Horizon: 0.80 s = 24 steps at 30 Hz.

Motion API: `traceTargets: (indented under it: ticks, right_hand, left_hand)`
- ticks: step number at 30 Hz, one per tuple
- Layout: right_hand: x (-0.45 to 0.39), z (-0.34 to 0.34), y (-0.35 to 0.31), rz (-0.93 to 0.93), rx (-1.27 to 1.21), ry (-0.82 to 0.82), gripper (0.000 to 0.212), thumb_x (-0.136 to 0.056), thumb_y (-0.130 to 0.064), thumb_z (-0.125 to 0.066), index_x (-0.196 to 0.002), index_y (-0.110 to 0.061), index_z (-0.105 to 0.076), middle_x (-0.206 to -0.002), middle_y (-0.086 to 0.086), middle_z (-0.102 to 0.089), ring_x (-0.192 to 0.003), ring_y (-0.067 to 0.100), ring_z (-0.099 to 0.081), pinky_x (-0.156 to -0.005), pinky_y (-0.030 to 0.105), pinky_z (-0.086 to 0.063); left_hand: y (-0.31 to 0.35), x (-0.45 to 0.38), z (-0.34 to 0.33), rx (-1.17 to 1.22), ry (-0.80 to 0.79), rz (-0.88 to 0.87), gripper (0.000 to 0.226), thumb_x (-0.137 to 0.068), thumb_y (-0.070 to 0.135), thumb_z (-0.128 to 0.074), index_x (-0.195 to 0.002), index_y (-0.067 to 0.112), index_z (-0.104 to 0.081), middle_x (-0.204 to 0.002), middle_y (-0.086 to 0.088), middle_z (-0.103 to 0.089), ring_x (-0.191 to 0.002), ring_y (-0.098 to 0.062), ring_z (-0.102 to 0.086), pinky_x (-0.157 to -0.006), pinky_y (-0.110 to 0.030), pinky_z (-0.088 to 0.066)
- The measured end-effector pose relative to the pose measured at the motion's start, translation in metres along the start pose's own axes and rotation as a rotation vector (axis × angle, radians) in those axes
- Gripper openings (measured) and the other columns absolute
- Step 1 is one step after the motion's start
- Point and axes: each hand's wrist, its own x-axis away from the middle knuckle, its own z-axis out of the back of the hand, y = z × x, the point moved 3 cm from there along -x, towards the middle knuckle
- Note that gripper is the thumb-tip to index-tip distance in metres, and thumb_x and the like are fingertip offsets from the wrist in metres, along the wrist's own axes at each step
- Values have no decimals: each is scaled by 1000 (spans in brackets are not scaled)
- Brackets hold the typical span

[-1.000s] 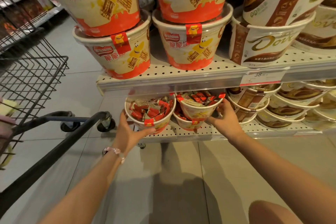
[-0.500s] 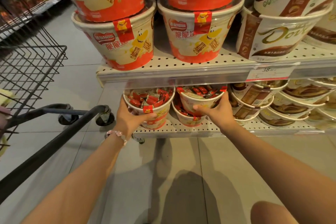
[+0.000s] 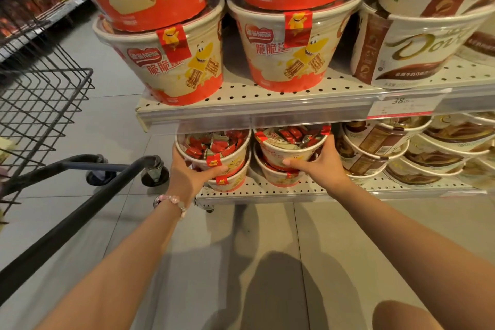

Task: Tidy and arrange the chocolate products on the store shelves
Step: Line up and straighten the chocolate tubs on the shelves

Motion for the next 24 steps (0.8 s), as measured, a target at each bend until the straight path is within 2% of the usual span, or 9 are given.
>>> traceTargets:
  ticks: [2, 5, 7, 10, 13, 15, 17, 21, 24]
  right_hand:
    - [-2, 3, 3, -26, 9, -40, 95, -58, -18, -89, -133, -18, -29, -125, -5, -50, -116, 11, -48, -98, 32, -45]
    - [-4, 7, 11, -68, 15, -81, 85, -64, -5, -83, -129, -18, -31, -125, -1, -51, -121, 16, -50, -100, 41, -46]
    - [0, 9, 16, -85, -15, 4, 79, -71, 4, -74, -134, -16, -31, -130, 4, -50, -125, 20, -47, -103, 43, -43]
    - [13, 14, 27, -226, -1, 254, 64, -83, 2, -61, -139, -8, -33, -132, 13, -49, -122, 27, -48, -97, 33, -42]
    - [15, 14, 43, -419, 2, 228, 48, -92, -12, -52, -138, -10, -36, -128, 16, -54, -103, 28, -58, -83, 37, -49]
    - [10, 9, 45, -503, -104, 126, 48, -97, -21, -49, -141, -13, -34, -117, 16, -59, -84, 22, -61, -68, 31, -50]
    - [5, 5, 44, -507, -176, 71, 49, -98, -22, -48, -143, -15, -30, -112, 16, -62, -76, 19, -63, -60, 27, -50]
    - [-4, 3, 46, -470, -133, 79, 51, -96, -13, -50, -144, -15, -31, -107, 20, -65, -70, 17, -64, -63, 29, -55]
    - [-8, 4, 45, -448, -94, 56, 48, -96, -11, -50, -142, -13, -37, -111, 19, -63, -76, 17, -61, -67, 29, -55]
  left_hand:
    - [0, 0, 1, -21, -23, -8, 106, -52, 20, -88, -140, 19, -28, -132, 1, -51, -121, -10, -52, -90, -28, -52]
    - [-1, 0, 4, -84, -84, -9, 110, -53, 26, -90, -141, 17, -25, -133, -2, -50, -123, -13, -50, -94, -32, -50]
    - [-5, 5, 3, -136, -64, 10, 109, -56, 21, -89, -142, 16, -22, -134, -6, -49, -122, -16, -50, -96, -34, -49]
    - [-18, 20, 0, -78, 151, 239, 104, -62, 23, -81, -144, 25, -18, -128, -20, -49, -115, -34, -51, -98, -48, -43]
    - [-23, 32, -8, 37, 353, 428, 78, -81, 9, -66, -144, 25, -22, -129, -17, -49, -103, -28, -56, -91, -42, -47]
    - [-24, 32, -17, 177, 296, 478, 71, -88, 10, -62, -144, 25, -23, -126, -18, -53, -95, -26, -62, -85, -39, -52]
    - [-23, 31, -24, 272, 218, 529, 69, -90, 9, -60, -145, 28, -22, -118, -22, -59, -91, -28, -66, -82, -39, -54]
    - [-20, 32, -23, 322, 204, 541, 71, -89, 2, -58, -145, 27, -22, -120, -25, -58, -91, -30, -66, -76, -37, -55]
    - [-19, 33, -21, 310, 186, 514, 68, -90, 1, -57, -145, 23, -23, -122, -25, -55, -88, -27, -65, -72, -34, -54]
